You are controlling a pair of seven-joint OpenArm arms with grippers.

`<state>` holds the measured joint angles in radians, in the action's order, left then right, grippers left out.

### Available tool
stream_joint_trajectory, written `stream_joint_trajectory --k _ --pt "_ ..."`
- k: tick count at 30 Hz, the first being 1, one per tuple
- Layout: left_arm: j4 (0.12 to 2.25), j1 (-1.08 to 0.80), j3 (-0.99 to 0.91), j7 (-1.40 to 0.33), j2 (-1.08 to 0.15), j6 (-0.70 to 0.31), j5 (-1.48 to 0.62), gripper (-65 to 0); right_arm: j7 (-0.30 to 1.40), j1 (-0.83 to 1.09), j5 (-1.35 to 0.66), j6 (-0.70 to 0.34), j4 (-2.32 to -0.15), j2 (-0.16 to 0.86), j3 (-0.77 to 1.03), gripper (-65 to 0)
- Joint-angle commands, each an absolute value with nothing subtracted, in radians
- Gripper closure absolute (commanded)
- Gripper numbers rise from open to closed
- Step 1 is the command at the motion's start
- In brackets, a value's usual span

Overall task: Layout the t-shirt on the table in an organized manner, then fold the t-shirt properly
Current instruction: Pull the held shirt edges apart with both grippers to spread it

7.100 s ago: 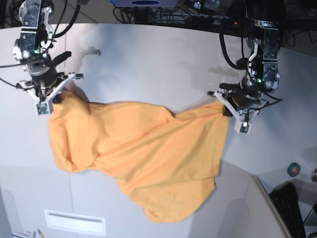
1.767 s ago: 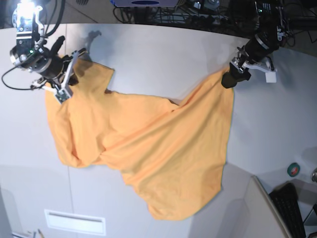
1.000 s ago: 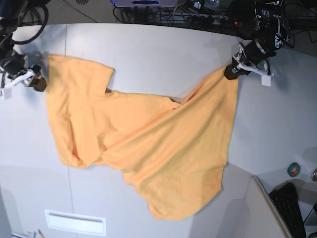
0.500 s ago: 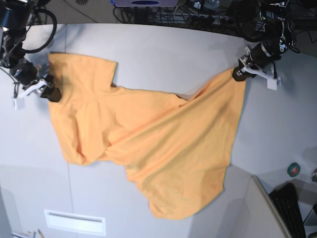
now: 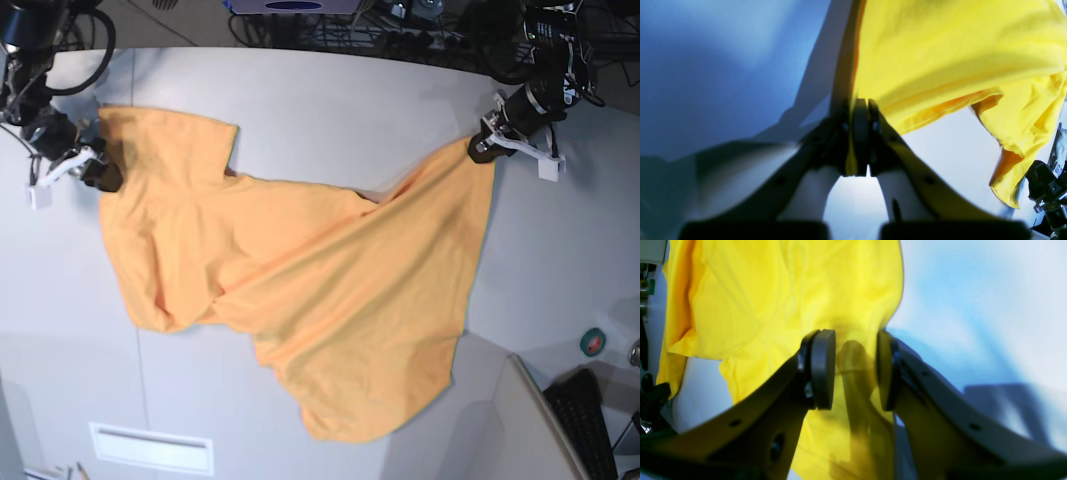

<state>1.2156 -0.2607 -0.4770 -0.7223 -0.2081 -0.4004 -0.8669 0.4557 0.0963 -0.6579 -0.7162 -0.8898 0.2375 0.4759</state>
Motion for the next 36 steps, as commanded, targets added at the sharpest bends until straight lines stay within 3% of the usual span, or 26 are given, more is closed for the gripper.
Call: stream_joint_trajectory --k 1,26,28,30,32,36 --pt "1.230 -0.259 -0.479 -0.713 -0.223 -0.410 -0.880 0.0 0.490 0.097 -0.618 -0.698 -0.889 0.246 0.475 -19.4" --pt "1.230 -0.260 -0.479 -0.713 -0.239 -0.409 -0.880 0.0 0.530 0.127 -0.618 -0.697 -0.842 0.254 0.354 -19.4" --pt "1.230 -0.260 -0.479 -0.713 -0.239 -0.409 -0.880 0.0 0.524 0.127 -0.618 -0.654 -0.842 0.254 0.357 -18.9" --pt "1.230 -0.260 -0.481 -0.713 -0.239 -0.409 -0.880 0.0 0.522 0.127 -0.618 -0.633 -0.842 0.268 0.357 -12.2" --pt "1.230 -0.260 -0.481 -0.713 -0.239 -0.409 -0.880 0.0 0.512 0.127 -0.618 -0.633 -0.842 0.271 0.351 0.0" --pt "1.230 -0.260 -0.479 -0.713 -0.239 -0.409 -0.880 0.0 0.503 0.124 -0.618 -0.628 -0.842 0.272 0.358 0.0"
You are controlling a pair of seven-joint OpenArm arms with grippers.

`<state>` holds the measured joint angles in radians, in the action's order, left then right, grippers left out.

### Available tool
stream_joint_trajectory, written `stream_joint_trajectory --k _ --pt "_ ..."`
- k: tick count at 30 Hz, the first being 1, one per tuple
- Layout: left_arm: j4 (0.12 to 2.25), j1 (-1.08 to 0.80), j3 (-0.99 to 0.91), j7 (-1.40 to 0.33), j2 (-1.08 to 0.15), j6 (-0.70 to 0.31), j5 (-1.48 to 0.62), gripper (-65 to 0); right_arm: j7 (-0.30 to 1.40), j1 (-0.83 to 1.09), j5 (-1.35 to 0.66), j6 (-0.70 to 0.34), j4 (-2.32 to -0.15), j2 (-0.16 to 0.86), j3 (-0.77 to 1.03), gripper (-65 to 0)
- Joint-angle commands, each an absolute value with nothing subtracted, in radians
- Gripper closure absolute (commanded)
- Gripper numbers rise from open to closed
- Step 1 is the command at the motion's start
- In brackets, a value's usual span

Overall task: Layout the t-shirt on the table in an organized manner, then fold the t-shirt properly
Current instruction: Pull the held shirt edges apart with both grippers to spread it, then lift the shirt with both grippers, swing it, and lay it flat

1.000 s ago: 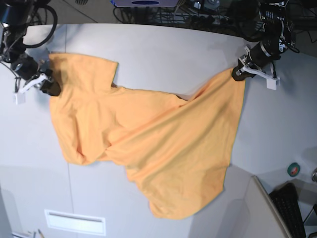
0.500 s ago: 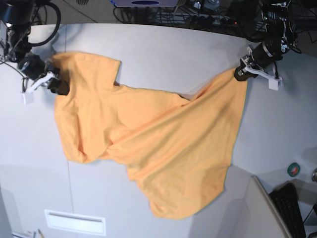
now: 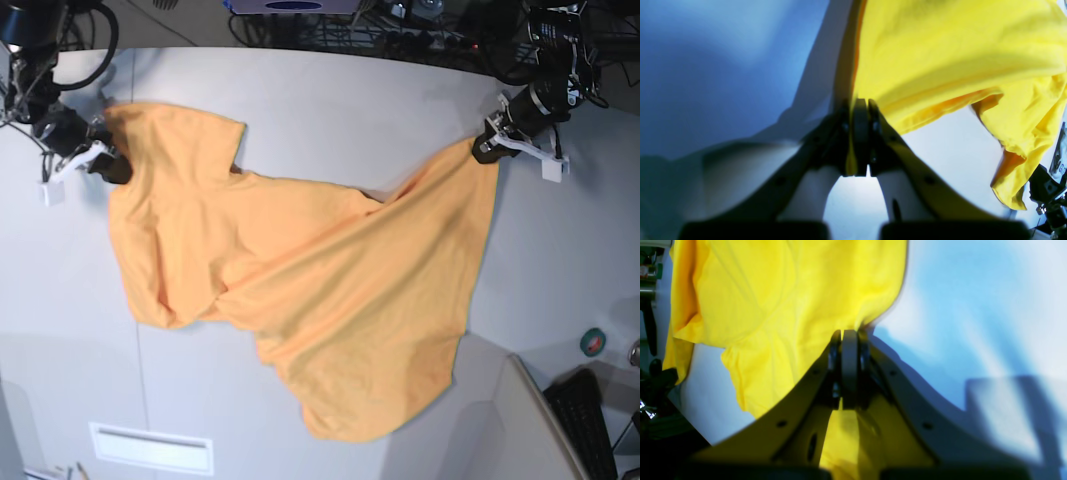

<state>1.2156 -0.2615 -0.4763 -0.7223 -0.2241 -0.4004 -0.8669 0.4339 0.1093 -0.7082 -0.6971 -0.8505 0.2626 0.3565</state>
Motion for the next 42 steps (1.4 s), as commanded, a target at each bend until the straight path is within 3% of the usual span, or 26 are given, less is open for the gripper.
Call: stream_joint_trajectory --k 1,5,10,14,20,25,32,37,42 --pt "1.231 -0.260 -0.479 -0.713 -0.239 -0.409 -0.880 0.0 0.503 0.124 -0.618 -0.628 -0.842 0.274 0.358 0.0" --pt "1.262 -0.260 -0.478 -0.713 -0.251 -0.397 -0.851 0.0 0.510 0.147 -0.618 -0.624 -0.934 0.275 0.372 0.0" --pt "1.429 -0.257 -0.453 -0.714 -0.252 -0.315 -0.696 0.0 0.573 0.231 -0.618 -0.456 -1.262 0.274 0.409 0.0" --pt "1.494 -0.182 -0.372 -0.723 -0.260 -0.306 -0.633 0.0 0.650 0.193 -0.618 -0.424 -1.406 0.298 0.412 0.0" --pt "1.489 0.071 -0.309 -0.875 -0.249 -0.268 -0.518 0.0 0.750 -0.007 -0.581 -0.424 -1.395 0.358 0.407 0.0" --pt "1.438 0.309 -0.197 -0.901 -0.248 -0.266 -0.458 0.0 0.780 -0.232 -0.390 -0.424 -1.302 0.364 0.412 0.0" --pt "1.133 0.661 -0.099 -0.878 -0.168 -0.266 -0.341 0.0 0.743 -0.513 -0.203 -0.429 -1.145 0.366 0.406 0.0" --pt "0.929 0.885 -0.065 -0.719 -0.099 -0.266 -0.283 0.0 0.653 -0.682 -0.151 -0.429 -1.072 0.394 0.406 0.0" --pt "0.892 1.090 -0.081 -0.705 -0.056 -0.266 -0.285 0.0 0.651 -0.779 -0.151 -0.429 -1.237 0.432 0.407 0.0"
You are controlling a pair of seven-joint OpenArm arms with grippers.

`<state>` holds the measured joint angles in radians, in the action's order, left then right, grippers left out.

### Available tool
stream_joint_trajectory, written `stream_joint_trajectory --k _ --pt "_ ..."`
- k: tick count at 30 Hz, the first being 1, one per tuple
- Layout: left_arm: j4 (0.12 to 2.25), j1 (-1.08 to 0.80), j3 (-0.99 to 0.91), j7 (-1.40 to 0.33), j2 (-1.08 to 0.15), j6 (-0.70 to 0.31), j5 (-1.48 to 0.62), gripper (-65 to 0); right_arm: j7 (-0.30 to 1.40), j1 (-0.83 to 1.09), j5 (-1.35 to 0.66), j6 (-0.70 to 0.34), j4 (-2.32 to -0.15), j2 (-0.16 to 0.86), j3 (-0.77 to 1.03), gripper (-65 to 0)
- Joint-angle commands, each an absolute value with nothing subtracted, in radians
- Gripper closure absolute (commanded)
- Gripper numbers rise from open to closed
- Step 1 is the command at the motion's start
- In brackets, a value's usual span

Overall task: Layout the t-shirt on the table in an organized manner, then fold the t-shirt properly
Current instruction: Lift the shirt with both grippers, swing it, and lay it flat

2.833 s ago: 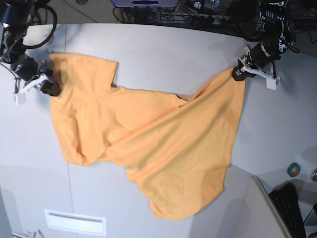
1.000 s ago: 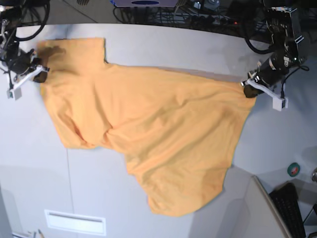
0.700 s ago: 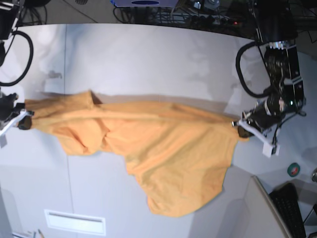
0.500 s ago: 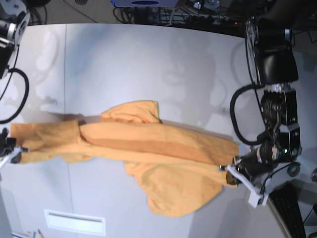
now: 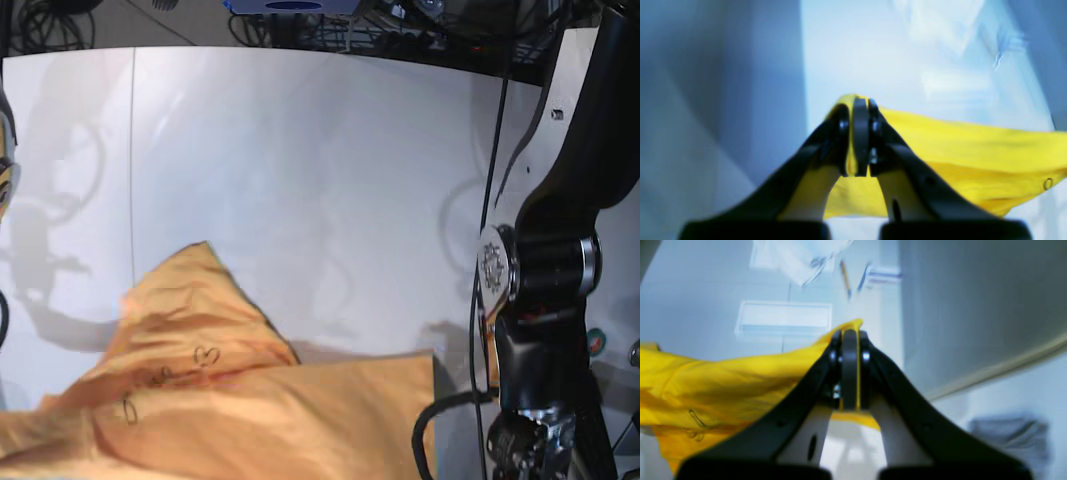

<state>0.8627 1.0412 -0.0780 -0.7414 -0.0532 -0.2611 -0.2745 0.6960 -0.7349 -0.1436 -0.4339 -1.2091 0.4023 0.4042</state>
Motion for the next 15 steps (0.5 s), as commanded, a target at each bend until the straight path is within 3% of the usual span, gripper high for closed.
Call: stream_joint_trajectory --k 1,6,9,12,15 --pt "0.923 1.107 -0.081 -0.708 -0.053 -0.266 -0.286 0.0 0.662 -0.780 -0.151 -0.429 -1.300 0.440 0.407 0.0" --pt "1.239 1.032 -0.101 -0.814 -0.091 -0.266 -0.394 0.0 0.794 -0.665 -0.153 -0.432 -1.741 0.449 0.481 0.0" --pt "1.480 0.855 -0.148 -0.923 -0.108 -0.266 -0.472 0.0 0.819 -0.481 -0.153 -0.432 -1.948 0.406 0.521 0.0" --pt "1.675 0.618 -0.160 -0.963 -0.154 -0.266 -0.473 0.0 0.809 -0.254 -0.153 -0.432 -1.994 0.331 0.549 0.0" --pt "1.727 0.389 -0.160 -0.963 -0.203 -0.266 -0.473 0.0 0.733 -0.077 -0.151 -0.432 -1.919 0.232 0.573 0.0"
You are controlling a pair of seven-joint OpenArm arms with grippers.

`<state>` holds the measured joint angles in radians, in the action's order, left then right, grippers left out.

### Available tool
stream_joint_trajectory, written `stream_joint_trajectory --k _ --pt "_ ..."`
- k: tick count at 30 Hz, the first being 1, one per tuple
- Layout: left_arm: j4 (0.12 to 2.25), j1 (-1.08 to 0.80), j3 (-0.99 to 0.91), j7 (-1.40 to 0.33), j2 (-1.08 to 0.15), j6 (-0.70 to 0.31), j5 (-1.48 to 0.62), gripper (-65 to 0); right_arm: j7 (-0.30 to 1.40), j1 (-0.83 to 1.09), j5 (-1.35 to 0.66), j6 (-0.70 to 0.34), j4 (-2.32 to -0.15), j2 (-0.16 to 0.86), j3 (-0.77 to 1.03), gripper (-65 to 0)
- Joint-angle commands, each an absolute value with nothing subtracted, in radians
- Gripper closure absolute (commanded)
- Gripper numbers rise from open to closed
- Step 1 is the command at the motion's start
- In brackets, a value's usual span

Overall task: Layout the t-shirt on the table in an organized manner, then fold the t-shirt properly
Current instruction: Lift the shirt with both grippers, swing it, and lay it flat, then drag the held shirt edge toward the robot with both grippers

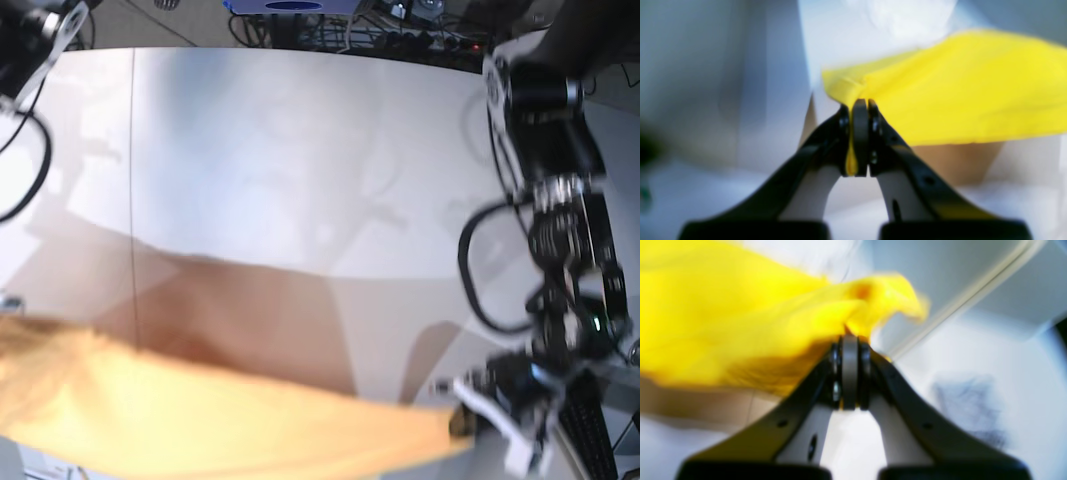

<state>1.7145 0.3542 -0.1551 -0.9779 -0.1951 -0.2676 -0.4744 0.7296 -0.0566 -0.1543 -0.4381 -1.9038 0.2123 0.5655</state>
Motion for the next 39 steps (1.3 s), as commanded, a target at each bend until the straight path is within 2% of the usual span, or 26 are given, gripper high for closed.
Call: stream_joint_trajectory --k 1,7,12,22,35,39 --pt "1.719 0.325 -0.153 -0.957 -0.216 -0.266 -0.472 0.0 0.691 -0.028 -0.148 -0.432 -1.874 0.206 0.576 0.0" --pt "1.492 0.093 -0.151 -0.768 -0.246 -0.266 -0.472 0.0 0.513 0.054 -0.151 -0.432 -1.468 0.173 0.572 0.0" --pt "1.340 0.028 -0.150 -0.680 -0.265 -0.266 -0.472 0.0 0.452 0.059 -0.150 -0.432 -1.305 0.185 0.575 0.0" --pt "1.386 -0.111 -0.159 -0.645 -0.262 -0.266 -0.472 0.0 0.452 0.183 -0.151 -0.432 -1.317 0.196 0.575 0.0" --pt "1.540 -0.308 -0.165 -0.644 -0.265 -0.266 -0.472 0.0 0.453 0.395 -0.151 -0.432 -1.518 0.160 0.576 0.0" --pt "1.603 -0.386 -0.237 -0.644 -0.259 -0.266 -0.472 0.0 0.453 0.467 -0.151 -0.432 -1.587 0.128 0.578 0.0"
